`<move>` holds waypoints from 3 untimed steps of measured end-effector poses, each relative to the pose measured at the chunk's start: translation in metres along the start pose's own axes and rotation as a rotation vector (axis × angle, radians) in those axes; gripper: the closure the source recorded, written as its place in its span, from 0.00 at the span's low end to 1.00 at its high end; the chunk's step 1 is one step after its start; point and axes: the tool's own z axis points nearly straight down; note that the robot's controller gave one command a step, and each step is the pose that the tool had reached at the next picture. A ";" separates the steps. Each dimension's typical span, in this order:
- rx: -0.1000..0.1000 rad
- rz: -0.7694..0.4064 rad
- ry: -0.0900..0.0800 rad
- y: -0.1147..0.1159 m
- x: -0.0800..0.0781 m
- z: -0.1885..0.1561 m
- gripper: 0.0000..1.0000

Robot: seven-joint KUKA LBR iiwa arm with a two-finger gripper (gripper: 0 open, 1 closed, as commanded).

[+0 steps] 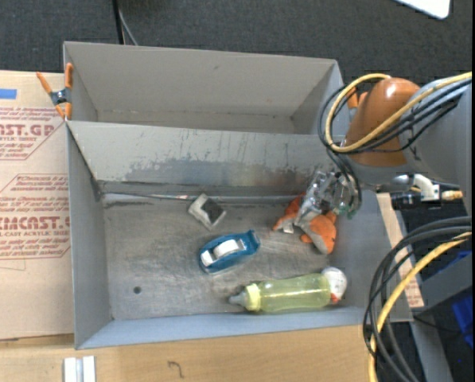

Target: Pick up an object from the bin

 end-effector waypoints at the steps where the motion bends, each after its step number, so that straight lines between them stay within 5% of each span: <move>1: 0.003 0.004 -0.007 -0.001 0.008 -0.001 1.00; 2: 0.006 0.009 -0.002 0.001 0.006 -0.001 1.00; 3: 0.013 -0.002 0.018 0.005 0.018 -0.045 1.00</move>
Offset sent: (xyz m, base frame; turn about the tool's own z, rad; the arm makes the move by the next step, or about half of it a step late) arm -0.0118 0.0045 -0.0144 0.0136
